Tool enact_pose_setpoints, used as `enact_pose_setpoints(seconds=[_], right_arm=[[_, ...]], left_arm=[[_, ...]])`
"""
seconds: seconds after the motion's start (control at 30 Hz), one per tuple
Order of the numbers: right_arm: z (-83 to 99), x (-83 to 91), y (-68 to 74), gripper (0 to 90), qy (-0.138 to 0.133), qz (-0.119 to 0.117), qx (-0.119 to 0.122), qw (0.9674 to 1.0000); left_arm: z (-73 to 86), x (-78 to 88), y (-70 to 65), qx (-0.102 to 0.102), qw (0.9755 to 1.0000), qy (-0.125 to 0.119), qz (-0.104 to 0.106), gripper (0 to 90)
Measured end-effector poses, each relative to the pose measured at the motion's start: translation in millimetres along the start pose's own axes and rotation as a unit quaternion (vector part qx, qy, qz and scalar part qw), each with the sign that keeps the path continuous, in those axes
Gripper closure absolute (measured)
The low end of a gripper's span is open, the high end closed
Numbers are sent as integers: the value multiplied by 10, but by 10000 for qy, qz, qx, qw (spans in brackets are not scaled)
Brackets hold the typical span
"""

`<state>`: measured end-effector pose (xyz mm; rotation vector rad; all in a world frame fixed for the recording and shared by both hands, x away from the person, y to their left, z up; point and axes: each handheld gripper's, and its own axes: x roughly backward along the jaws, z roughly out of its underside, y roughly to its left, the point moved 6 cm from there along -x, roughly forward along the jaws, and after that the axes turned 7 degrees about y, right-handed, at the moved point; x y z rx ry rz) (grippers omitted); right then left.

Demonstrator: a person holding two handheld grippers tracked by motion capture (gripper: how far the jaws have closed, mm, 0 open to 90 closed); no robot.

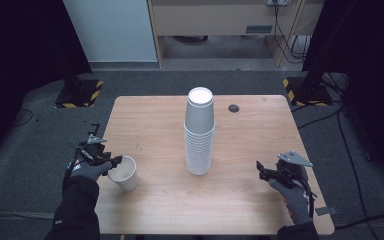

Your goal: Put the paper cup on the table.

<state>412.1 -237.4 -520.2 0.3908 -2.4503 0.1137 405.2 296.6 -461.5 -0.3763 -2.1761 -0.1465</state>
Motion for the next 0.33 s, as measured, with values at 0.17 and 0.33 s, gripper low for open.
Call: enact_pose_setpoints(seconds=[0.17, 0.33], right_arm=[[-5, 7, -8, 71, -36, 15, -27, 10000], [-10, 9, -17, 71, -48, 16, -46, 10000]], left_arm=[[-2, 44, -41, -12, 9952, -973, -137, 469], [29, 120, -98, 230, 9834, -1795, -143, 447]])
